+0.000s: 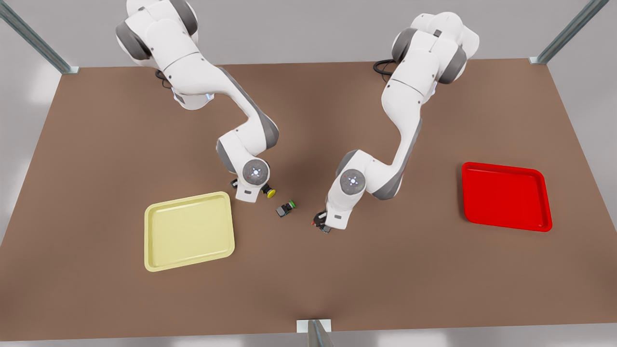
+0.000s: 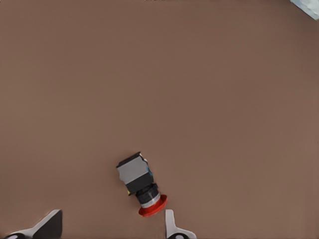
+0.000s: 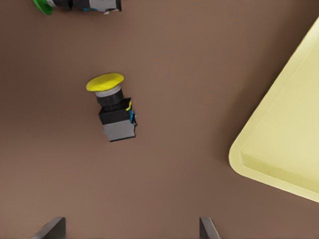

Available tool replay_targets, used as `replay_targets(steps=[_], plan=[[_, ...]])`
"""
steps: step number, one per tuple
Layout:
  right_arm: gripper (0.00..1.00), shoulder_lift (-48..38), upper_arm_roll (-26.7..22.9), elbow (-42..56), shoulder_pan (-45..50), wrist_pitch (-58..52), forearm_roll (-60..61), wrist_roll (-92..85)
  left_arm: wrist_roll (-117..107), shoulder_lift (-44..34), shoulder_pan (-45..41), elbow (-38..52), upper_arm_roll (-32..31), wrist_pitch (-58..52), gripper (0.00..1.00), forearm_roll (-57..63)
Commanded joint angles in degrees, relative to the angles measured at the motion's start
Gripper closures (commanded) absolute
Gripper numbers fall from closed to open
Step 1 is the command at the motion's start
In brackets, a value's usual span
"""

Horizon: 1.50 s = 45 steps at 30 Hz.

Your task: Place the switches on the corresponding trays according to their colors

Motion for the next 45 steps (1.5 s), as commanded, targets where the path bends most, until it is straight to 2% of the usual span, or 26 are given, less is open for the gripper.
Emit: replay_targets(steps=[1, 5, 8, 10, 13, 18, 21, 39, 41, 44, 45], plan=[[0.00, -0.35, 0.53, -4.27, 0.12, 19.54, -0.06, 15.93, -63.76, 0.73, 0.11, 0.12, -0.24, 9.28, 0.00, -0.40], [0.00, -1.50, 1.40, -10.43, 0.21, 27.81, -3.31, 16.81, -66.40, 2.57, 0.02, 0.04, -0.24, 9.28, 0.00, 0.13], [0.00, -1.41, 3.07, -10.78, 0.91, 28.87, -7.09, 15.84, -62.80, 6.09, 0.11, 4.52, -0.24, 8.92, 0.00, 0.22], [0.00, -1.41, 3.51, -10.78, 0.65, 28.87, -7.09, 11.46, -59.37, 6.97, 0.02, 4.52, -0.24, 8.66, 0.00, 0.30], [0.00, -1.50, 3.51, -14.30, 0.12, 28.95, -7.09, 3.89, -50.50, 7.94, 0.02, 4.52, -0.24, 7.69, 0.00, 0.39], [0.00, -1.41, 3.60, -19.22, -0.06, 34.23, -6.83, 4.59, -29.50, 8.64, -0.06, 4.43, -1.29, 2.43, 0.00, 0.39], [0.00, -0.80, 3.60, -18.52, 0.03, 34.40, -6.47, 4.68, -21.05, 8.64, 0.20, 4.52, -1.38, 0.31, 0.00, 0.39], [0.00, 4.04, 3.51, -16.93, 0.03, 36.95, -5.24, 4.86, -17.88, 12.07, 1.25, 6.98, -1.47, 4.09, 0.00, -0.05], [0.00, 4.57, 3.34, -16.23, 0.03, 37.30, -5.16, 4.86, -17.97, 12.07, 1.34, 6.98, -1.47, 4.18, 0.41, -0.22], [0.00, 5.45, 3.25, -14.65, -0.06, 37.30, -5.16, 4.94, -18.06, 12.07, 1.69, 6.98, -1.47, 4.18, 0.46, -0.22], [0.00, 5.71, 3.25, -14.56, -0.06, 37.22, -5.16, 4.95, -18.06, 11.98, 1.87, 6.98, -1.55, 4.18, 0.51, -0.22]])
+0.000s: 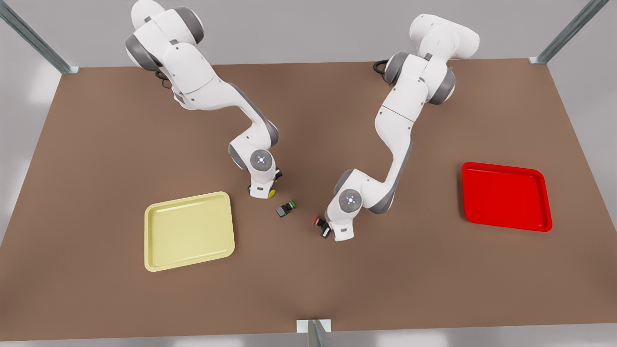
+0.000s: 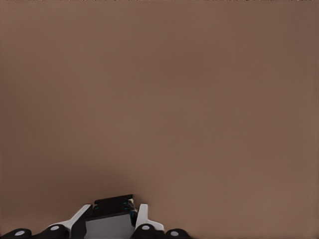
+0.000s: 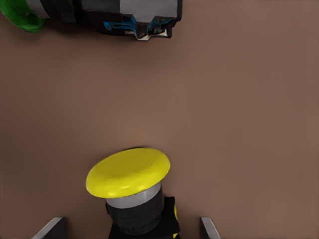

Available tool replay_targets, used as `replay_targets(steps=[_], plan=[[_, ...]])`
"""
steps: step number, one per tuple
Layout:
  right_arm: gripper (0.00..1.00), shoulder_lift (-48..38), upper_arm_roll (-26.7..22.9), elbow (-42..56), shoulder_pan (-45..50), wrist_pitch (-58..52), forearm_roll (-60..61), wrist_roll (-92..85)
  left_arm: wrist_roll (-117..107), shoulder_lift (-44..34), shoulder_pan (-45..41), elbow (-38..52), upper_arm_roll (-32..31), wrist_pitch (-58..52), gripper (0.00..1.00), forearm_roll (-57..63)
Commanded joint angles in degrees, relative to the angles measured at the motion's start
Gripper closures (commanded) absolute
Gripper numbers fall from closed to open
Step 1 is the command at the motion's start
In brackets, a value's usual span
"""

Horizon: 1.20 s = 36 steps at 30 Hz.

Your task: Place the switches on the corresponding trays according to their colors

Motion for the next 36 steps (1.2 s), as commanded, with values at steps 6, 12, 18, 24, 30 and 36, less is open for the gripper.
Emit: replay_targets(steps=[6, 12, 18, 24, 30, 36], plan=[[0.18, 0.02, -0.01, 0.14, -0.18, 0.41, 0.13, -0.51, 3.96, -2.01, 2.37, -0.06, -1.36, -1.25, 0.69, -0.09], [0.43, -0.50, 0.08, -0.03, -0.26, -0.21, 0.13, -0.60, 37.80, -35.85, 24.07, -37.58, -0.48, -16.56, 0.66, 9.58], [0.67, -0.59, 0.26, -0.12, -0.79, -0.38, 0.13, -0.77, 57.23, -41.92, 38.84, -46.47, 0.84, -13.84, 0.64, 13.80], [0.67, -6.39, 0.61, -0.30, -3.25, -6.62, 0.04, -0.86, 61.09, -39.11, 47.19, -46.29, 0.75, -9.35, 0.63, 16.17], [0.66, -12.90, 0.43, -0.03, -18.54, -12.34, -0.05, -12.37, 63.47, -35.94, 51.06, -45.76, 0.66, -6.36, 0.15, 16.53], [0.66, -9.65, -4.58, -0.12, -25.23, -8.56, -0.84, -23.62, 66.28, -36.82, 52.03, -32.26, -6.62, -29.69, 0.00, 16.09]])
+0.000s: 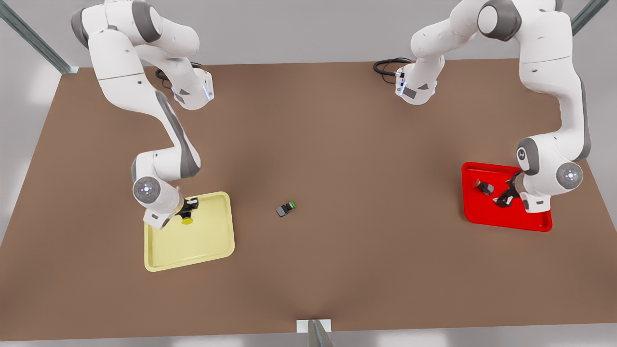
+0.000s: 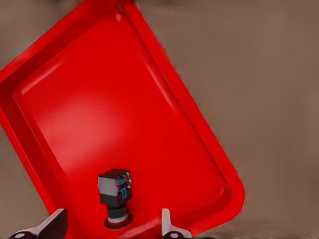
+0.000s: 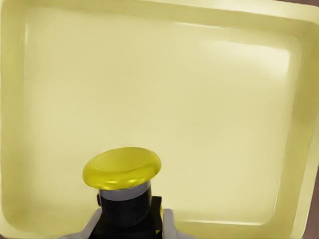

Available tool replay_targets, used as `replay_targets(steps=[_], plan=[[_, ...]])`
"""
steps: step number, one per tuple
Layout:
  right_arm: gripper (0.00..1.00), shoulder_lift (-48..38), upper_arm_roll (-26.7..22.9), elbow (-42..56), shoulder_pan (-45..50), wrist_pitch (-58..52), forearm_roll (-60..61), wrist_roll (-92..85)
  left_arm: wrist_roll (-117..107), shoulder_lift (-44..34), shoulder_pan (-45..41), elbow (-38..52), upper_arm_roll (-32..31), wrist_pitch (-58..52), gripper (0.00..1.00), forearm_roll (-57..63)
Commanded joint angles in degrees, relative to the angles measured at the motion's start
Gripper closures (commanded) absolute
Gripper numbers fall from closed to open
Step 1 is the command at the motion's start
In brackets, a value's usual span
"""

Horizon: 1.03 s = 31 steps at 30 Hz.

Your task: Place the switches on the corresponding trays according to their colors

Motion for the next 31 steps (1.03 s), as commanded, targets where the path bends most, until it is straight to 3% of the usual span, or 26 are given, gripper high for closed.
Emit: replay_targets(steps=[1, 2, 5, 6, 7, 8, 9, 10, 14, 17, 20, 23, 31], plan=[[0.66, 1.78, -1.23, -0.24, 0.73, 2.70, -1.56, -11.84, 18.32, -0.86, -1.35, 10.78, -6.80, -28.20, 0.00, -0.37], [0.66, 4.33, -2.20, 0.90, 2.14, 4.28, -1.56, -11.84, 18.49, -1.47, -1.35, 18.61, -15.67, -39.02, 0.00, -0.20], [0.66, 8.81, -2.29, 3.80, 3.02, 4.28, -1.03, -11.05, 24.91, -1.39, -1.70, 31.19, -26.85, -47.92, 0.00, -0.37], [0.66, 9.34, -2.47, 4.25, 3.11, 4.28, -0.85, -11.05, 26.57, -1.39, -5.64, 33.48, -26.42, -48.45, 0.00, -0.11], [0.66, 10.30, -2.47, 5.47, 3.19, 4.28, -0.77, -11.05, 29.21, -1.91, -13.70, 35.58, -18.98, -49.41, 0.00, -0.37], [0.65, 11.45, -2.47, 6.62, 3.37, 4.20, -0.68, -10.96, 29.83, -2.61, -26.01, 37.17, -5.45, -49.51, 0.00, -1.33], [0.03, 11.36, -2.47, 6.62, 3.63, 4.20, -0.59, -10.88, 32.11, -4.90, -32.63, 37.17, 5.13, -48.63, 0.00, -7.31], [0.00, 11.36, -2.47, 6.62, 3.72, 4.20, -0.59, -10.88, 36.51, -6.22, -34.57, 36.64, 8.04, -47.93, 0.00, -7.49], [0.00, 10.31, -2.38, 6.09, 4.42, 1.74, -0.33, -10.88, 36.34, -8.15, -35.80, 34.18, 10.06, -46.08, 0.00, -9.07], [0.00, 1.00, -2.02, 7.32, 5.39, -8.01, 2.05, -11.31, 36.34, -7.98, -35.45, 34.36, 10.06, -46.52, 0.00, -9.51], [0.00, -5.06, -2.47, 20.76, 3.37, -30.42, 0.56, -11.84, 36.34, -7.45, -35.54, 34.45, 10.06, -46.52, 0.00, -9.43], [0.00, -20.27, -2.38, 21.47, 1.70, -42.11, -3.58, -11.84, 36.42, -7.45, -35.54, 34.45, 10.32, -48.45, 0.00, -9.34], [0.00, -21.51, -2.11, 23.23, 1.70, -46.96, -3.23, -11.67, 36.51, -7.45, -35.54, 35.59, 10.24, -51.79, 0.00, -9.16]])
